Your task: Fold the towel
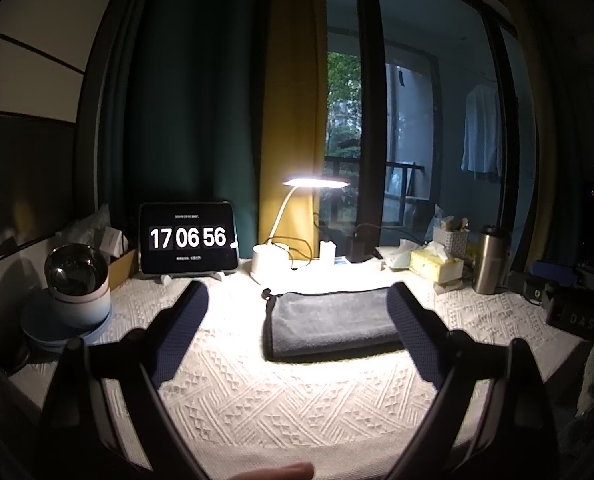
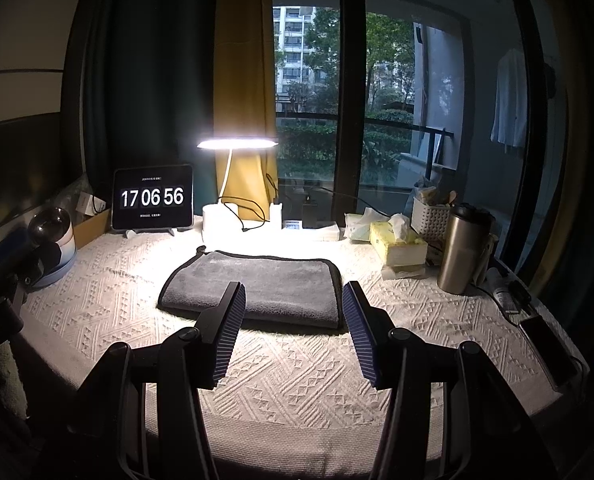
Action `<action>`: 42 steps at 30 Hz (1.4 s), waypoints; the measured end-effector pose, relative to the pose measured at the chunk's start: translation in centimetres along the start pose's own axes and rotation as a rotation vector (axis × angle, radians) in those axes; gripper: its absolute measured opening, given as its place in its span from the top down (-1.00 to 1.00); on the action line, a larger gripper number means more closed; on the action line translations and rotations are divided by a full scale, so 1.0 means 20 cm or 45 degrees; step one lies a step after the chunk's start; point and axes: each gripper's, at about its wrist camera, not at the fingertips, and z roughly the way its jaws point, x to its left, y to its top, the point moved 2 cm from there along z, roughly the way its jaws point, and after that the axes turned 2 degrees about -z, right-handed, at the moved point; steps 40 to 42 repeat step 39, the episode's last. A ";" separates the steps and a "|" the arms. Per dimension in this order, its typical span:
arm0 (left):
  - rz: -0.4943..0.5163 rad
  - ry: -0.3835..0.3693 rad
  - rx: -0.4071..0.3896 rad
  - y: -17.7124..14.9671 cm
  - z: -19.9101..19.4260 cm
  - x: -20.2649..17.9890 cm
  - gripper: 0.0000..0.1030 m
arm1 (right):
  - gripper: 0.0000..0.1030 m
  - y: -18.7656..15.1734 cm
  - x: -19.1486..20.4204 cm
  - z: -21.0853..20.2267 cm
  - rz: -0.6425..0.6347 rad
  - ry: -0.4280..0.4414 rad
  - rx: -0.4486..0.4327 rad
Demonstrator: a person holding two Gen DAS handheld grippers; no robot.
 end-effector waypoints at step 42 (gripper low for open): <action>-0.016 -0.003 -0.013 0.00 -0.01 0.00 -0.87 | -0.04 0.00 0.04 0.01 0.003 0.014 0.006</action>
